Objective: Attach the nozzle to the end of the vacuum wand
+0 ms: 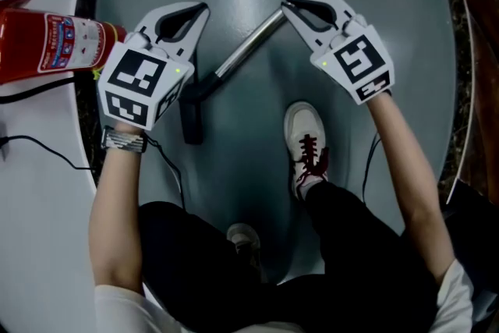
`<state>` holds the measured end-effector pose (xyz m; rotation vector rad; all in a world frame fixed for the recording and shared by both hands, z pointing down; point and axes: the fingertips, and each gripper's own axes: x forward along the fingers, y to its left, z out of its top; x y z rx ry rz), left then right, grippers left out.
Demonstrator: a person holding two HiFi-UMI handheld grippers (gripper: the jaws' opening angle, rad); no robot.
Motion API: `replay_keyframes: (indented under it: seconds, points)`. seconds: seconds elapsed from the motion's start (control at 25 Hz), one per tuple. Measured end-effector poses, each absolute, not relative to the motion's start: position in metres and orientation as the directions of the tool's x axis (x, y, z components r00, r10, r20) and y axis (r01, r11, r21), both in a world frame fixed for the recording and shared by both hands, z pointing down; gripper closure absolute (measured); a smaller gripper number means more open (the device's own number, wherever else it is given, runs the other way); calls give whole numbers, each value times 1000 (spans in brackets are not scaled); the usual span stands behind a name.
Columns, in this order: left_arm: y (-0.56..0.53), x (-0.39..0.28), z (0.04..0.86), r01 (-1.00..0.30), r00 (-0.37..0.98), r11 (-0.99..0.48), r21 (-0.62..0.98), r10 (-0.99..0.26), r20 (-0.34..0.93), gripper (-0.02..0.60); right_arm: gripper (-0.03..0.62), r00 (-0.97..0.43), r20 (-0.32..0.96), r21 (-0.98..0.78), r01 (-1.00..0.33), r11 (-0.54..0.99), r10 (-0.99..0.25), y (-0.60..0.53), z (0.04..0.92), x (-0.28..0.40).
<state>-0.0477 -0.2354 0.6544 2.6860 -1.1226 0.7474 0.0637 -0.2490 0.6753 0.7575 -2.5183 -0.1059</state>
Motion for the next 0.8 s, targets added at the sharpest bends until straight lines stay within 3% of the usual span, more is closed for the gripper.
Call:
replay_keyframes:
  seconds: [0.36,0.8]
  points:
    - [-236,-40,627,-720,591,-685,-114,-691,415,580,563,-702,356,169,-601,781,-617,-244,641,73]
    - [-244,-53,578,-794,543,-594,-129,-789,289,580,566,-711,270,209,-615,760,-650,-257,577,59]
